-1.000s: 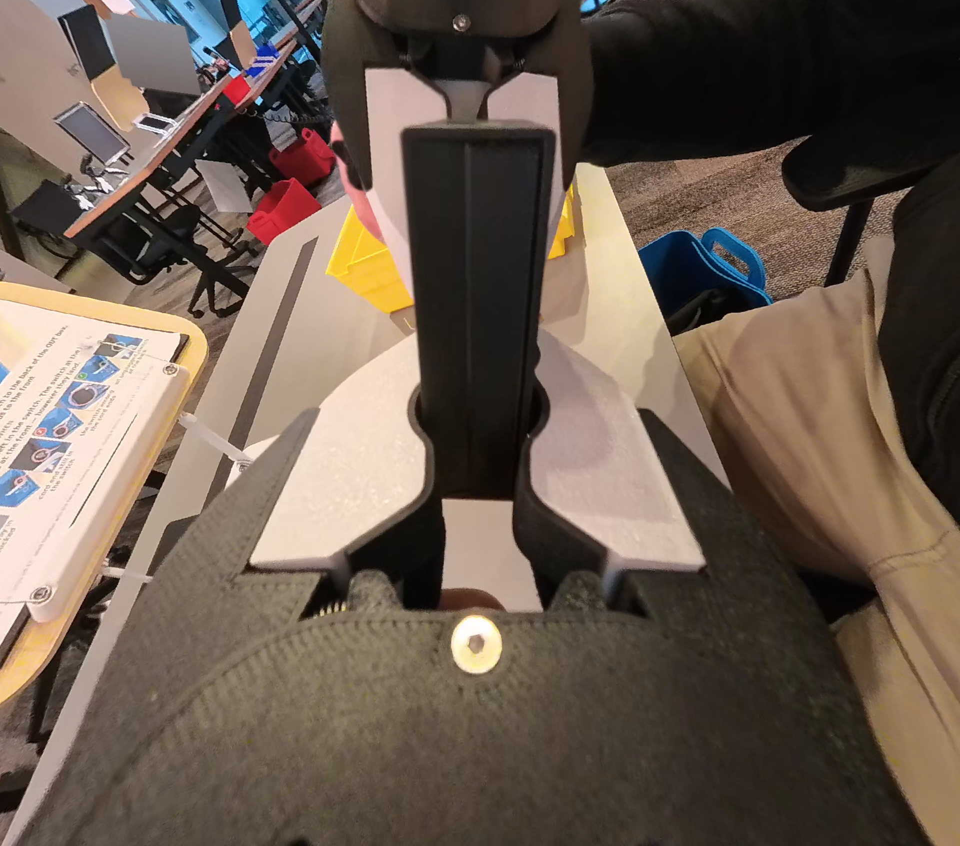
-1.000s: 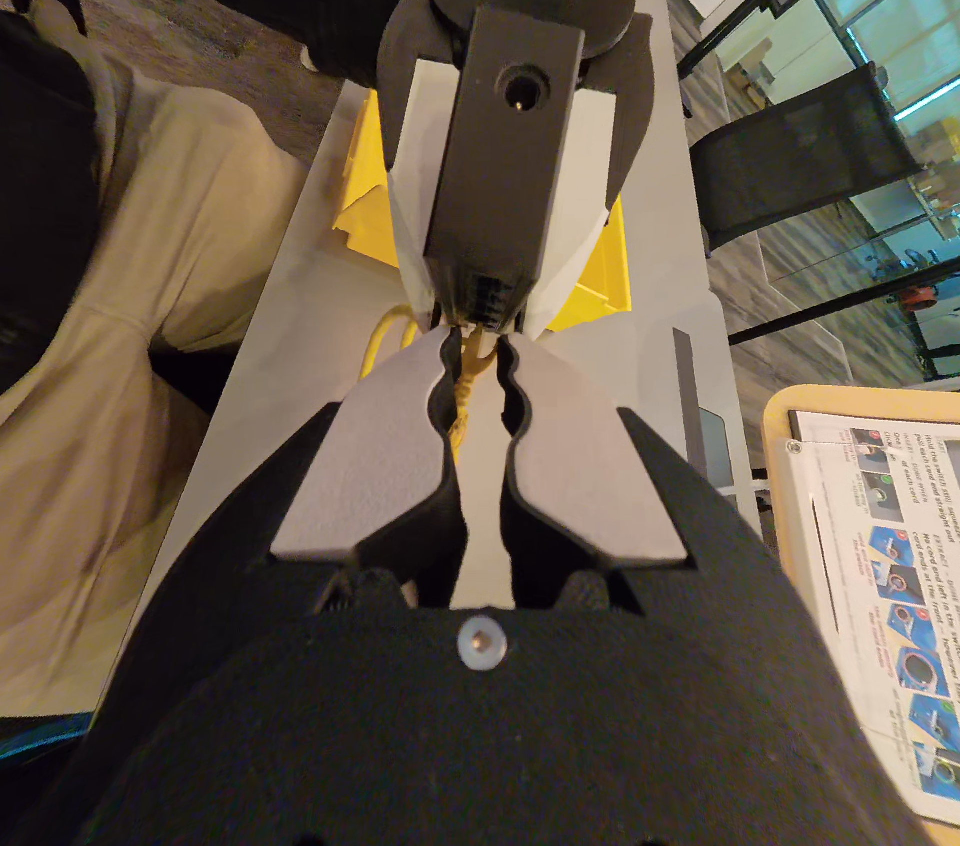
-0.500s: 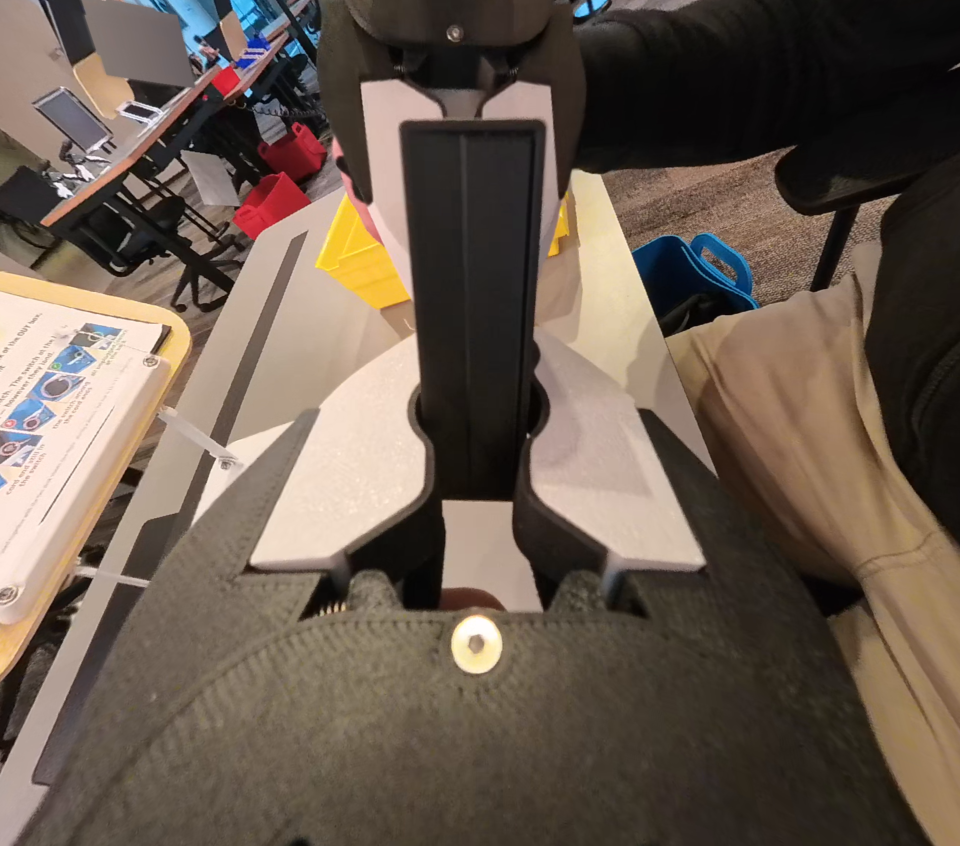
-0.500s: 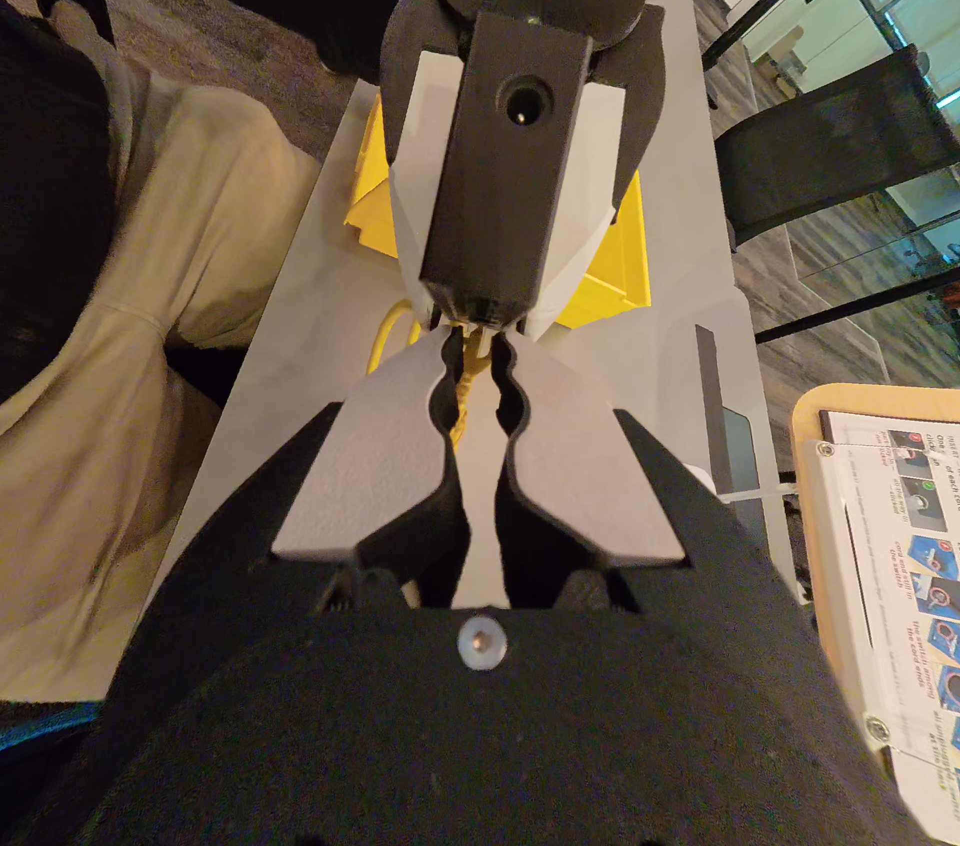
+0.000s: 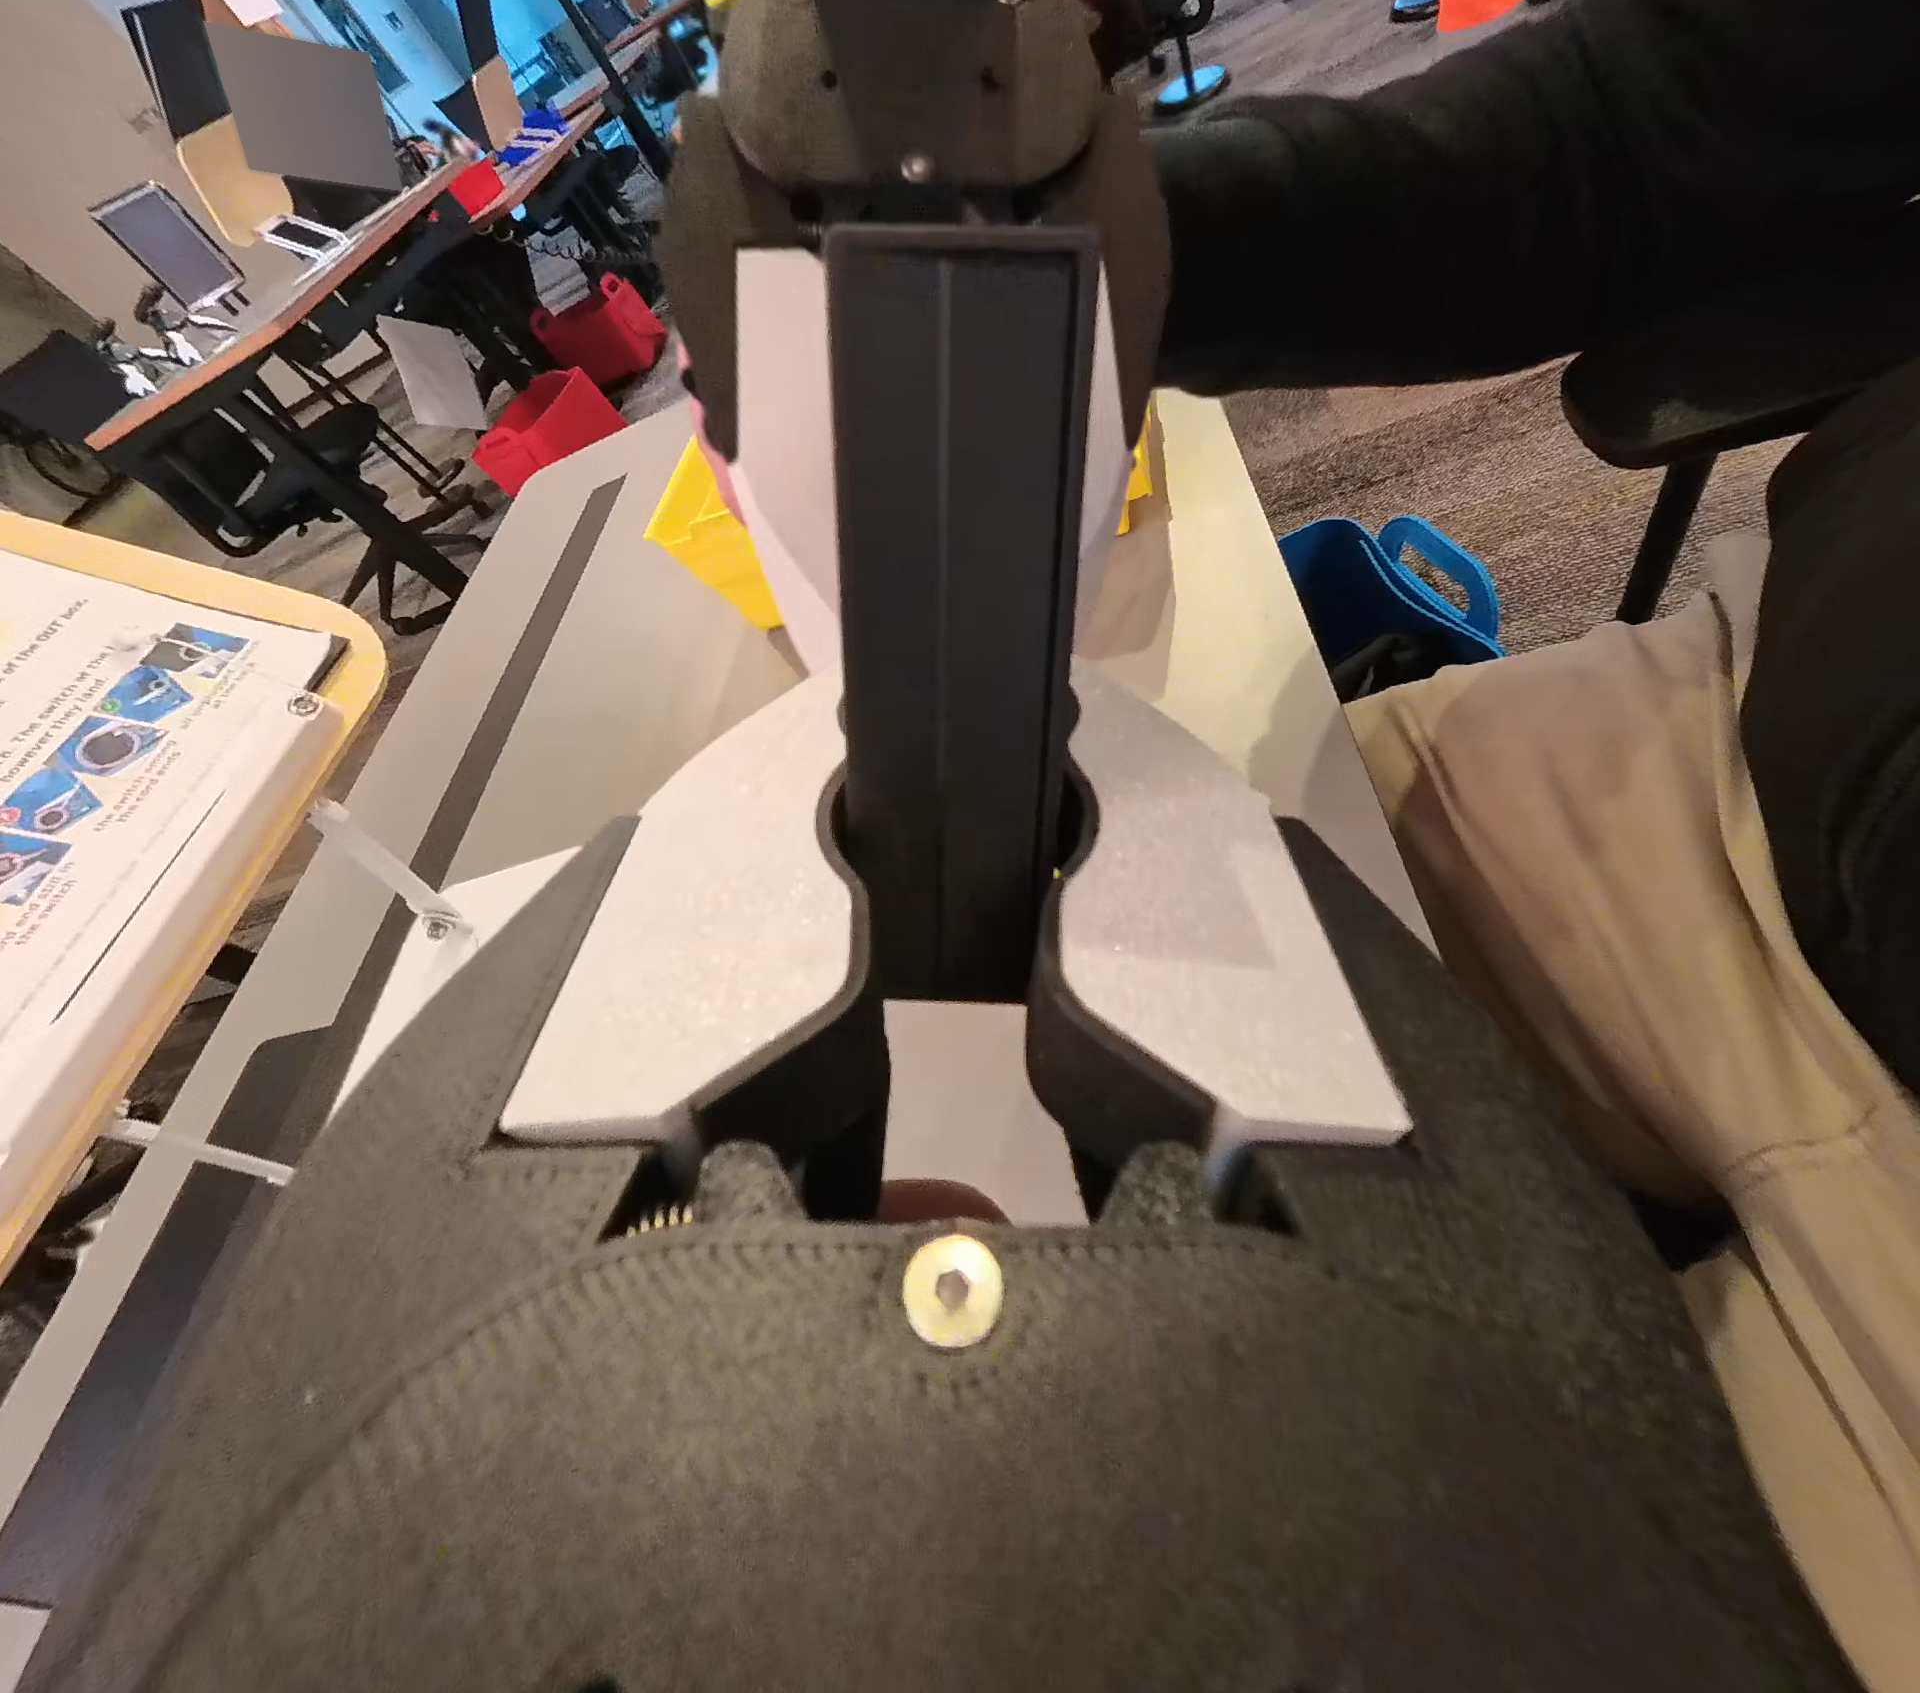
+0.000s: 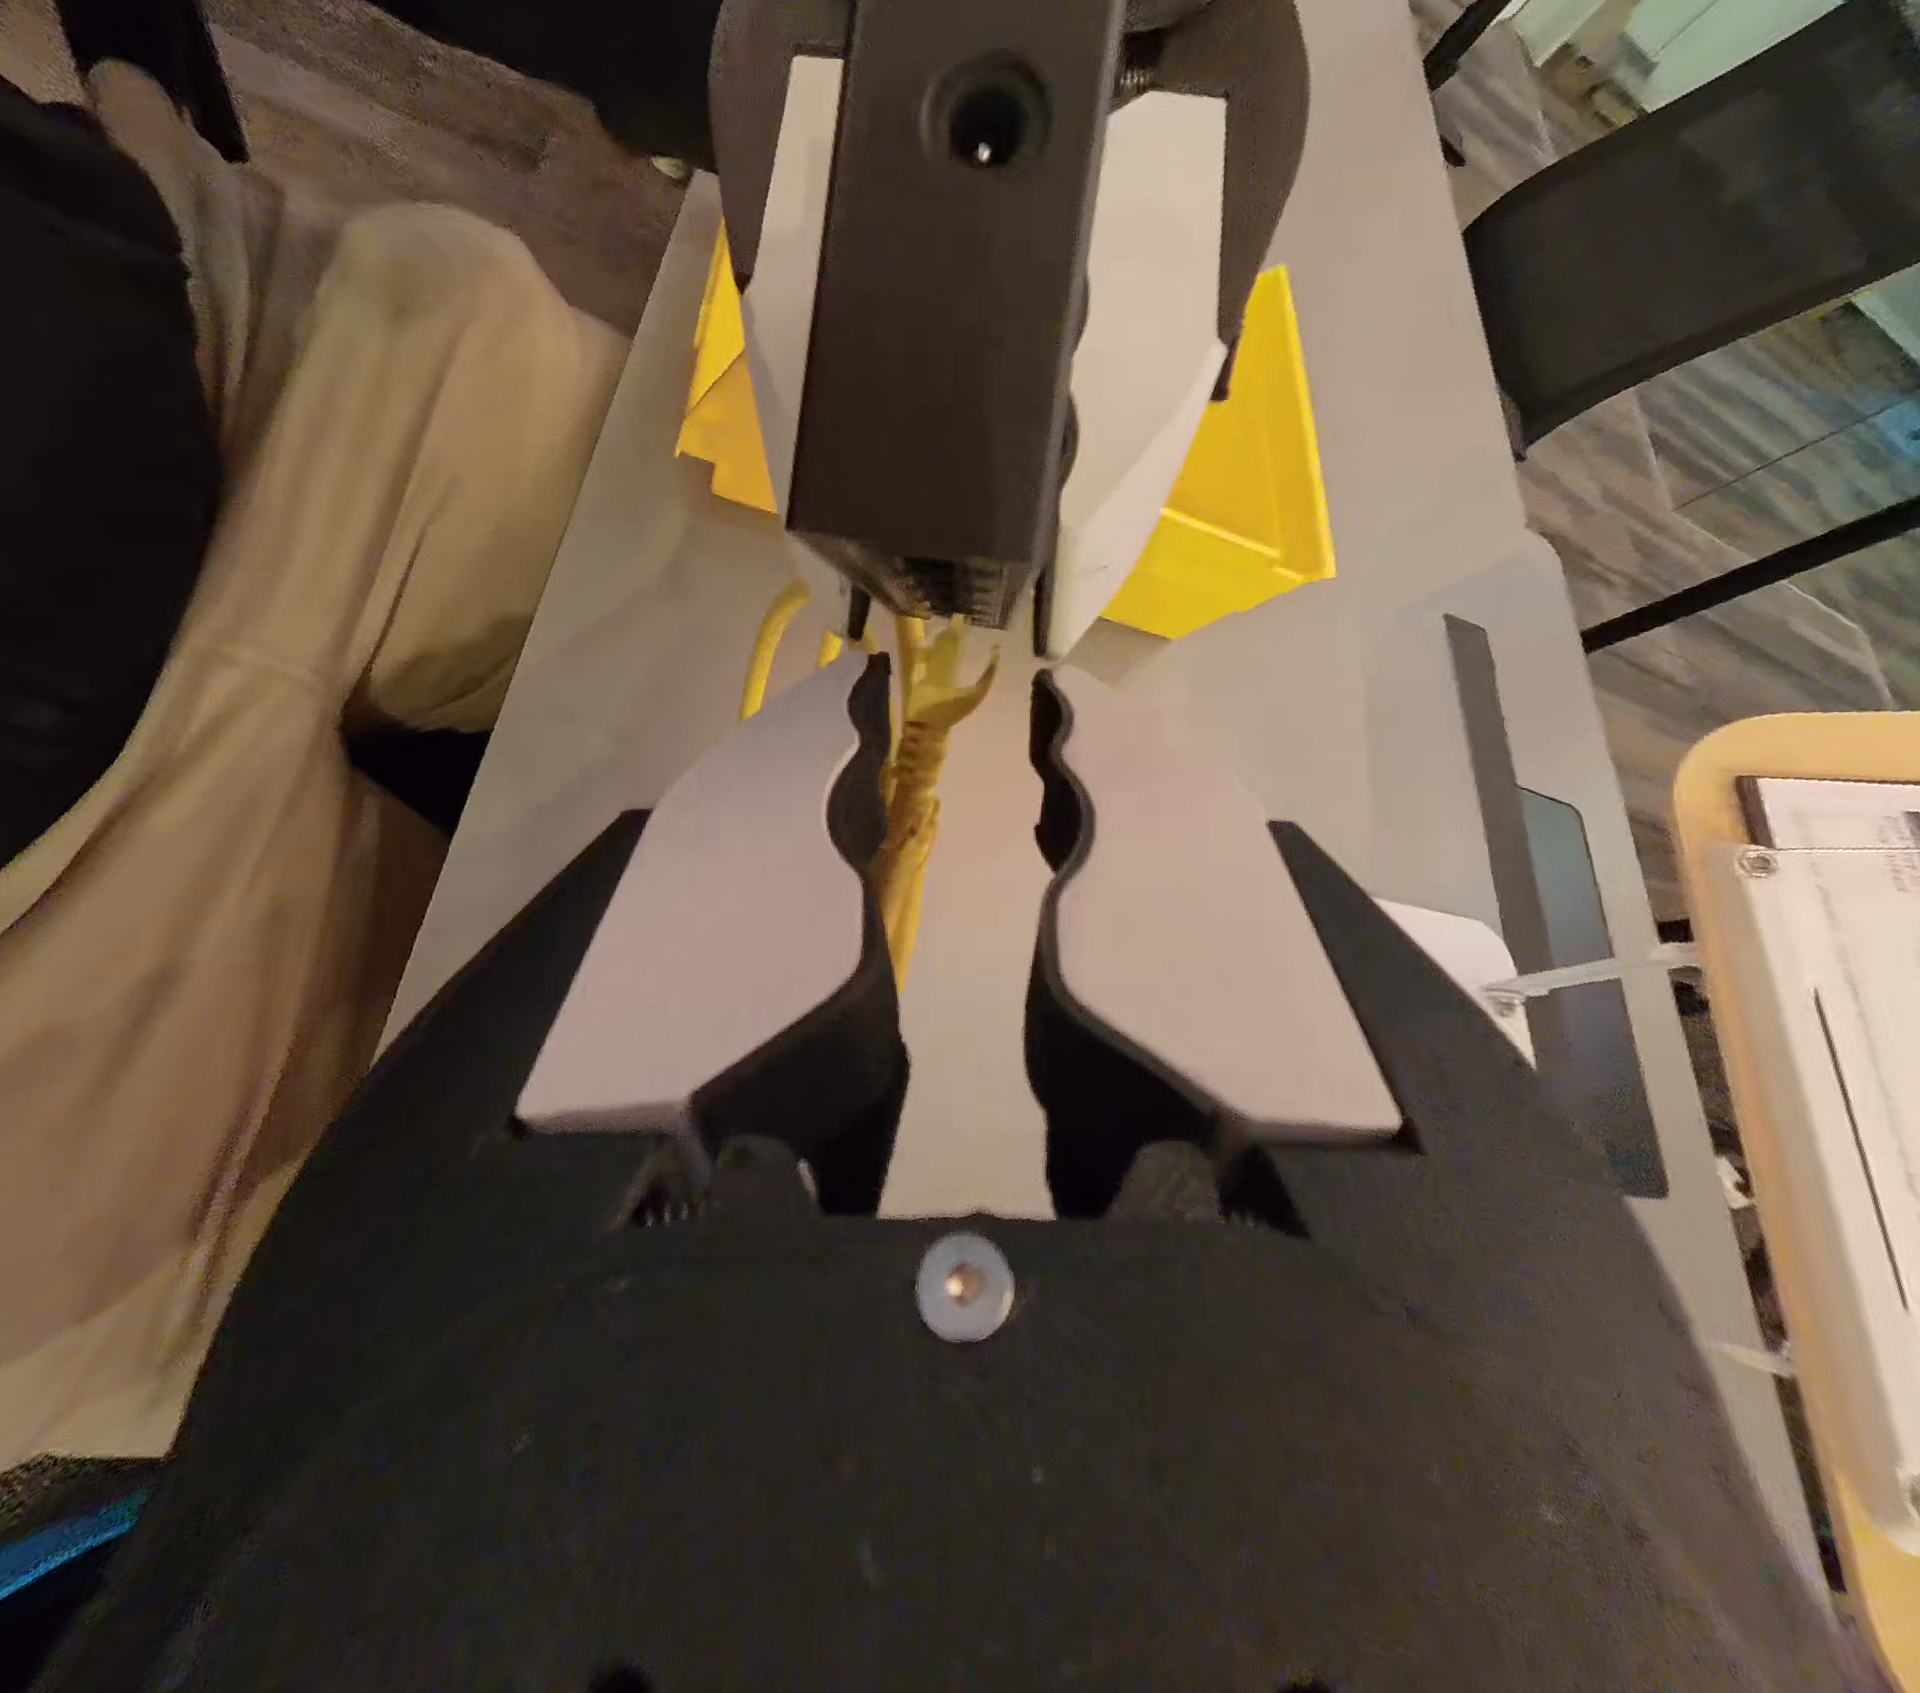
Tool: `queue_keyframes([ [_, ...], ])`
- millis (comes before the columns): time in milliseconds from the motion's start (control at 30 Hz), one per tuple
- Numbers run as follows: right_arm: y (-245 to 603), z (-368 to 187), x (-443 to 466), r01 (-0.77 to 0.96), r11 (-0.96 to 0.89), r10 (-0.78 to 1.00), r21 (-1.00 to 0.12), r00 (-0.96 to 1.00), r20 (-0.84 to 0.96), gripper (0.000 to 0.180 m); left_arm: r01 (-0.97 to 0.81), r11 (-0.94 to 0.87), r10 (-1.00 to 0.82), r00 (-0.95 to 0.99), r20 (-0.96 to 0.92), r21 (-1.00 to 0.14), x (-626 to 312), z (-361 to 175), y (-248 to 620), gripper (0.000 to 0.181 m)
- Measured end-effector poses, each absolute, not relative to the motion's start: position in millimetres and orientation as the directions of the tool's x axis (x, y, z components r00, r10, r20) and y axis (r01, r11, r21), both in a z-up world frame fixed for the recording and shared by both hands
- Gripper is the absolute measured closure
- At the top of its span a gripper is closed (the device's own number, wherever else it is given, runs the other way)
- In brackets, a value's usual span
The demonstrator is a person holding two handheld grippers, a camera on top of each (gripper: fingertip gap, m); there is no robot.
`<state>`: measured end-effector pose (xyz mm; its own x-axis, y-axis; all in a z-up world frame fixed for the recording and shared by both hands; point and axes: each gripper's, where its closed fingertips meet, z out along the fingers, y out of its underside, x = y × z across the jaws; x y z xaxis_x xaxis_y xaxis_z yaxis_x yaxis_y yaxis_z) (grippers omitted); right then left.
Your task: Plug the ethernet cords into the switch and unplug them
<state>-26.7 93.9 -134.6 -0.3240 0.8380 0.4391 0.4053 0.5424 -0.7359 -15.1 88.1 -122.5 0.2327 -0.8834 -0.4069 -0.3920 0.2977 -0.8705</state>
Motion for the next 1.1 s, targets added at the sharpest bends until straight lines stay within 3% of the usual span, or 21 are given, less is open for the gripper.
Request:
queue_keyframes([
  [100, 90, -132, -29, 0.368, 0.555, 0.828, -0.746, -0.331, 0.453, 0.165, -0.375, 0.301, -0.883, 0.238, -0.404, -0.877, -16, -117, 87, 0.151],
  [400, 87, -124, -31, 0.320, 0.553, 0.828, -0.769, -0.309, 0.467, 0.165, -0.351, 0.302, -0.889, 0.232, -0.394, -0.886, -15, -111, 84, 0.151],
  [733, 79, -125, -26, 0.351, 0.659, 0.751, -0.666, -0.360, 0.554, 0.168, -0.319, 0.295, -0.913, 0.185, -0.365, -0.901, -11, -111, 76, 0.151],
  [933, 88, -121, -27, 0.364, 0.587, 0.809, -0.724, -0.297, 0.507, 0.168, -0.329, 0.277, -0.900, 0.242, -0.364, -0.903, -18, -112, 87, 0.151],
  [1100, 105, -118, -5, 0.390, 0.536, 0.844, -0.749, -0.231, 0.484, 0.167, -0.255, 0.265, -0.878, 0.334, -0.342, -0.930, -46, -80, 97, 0.151],
])
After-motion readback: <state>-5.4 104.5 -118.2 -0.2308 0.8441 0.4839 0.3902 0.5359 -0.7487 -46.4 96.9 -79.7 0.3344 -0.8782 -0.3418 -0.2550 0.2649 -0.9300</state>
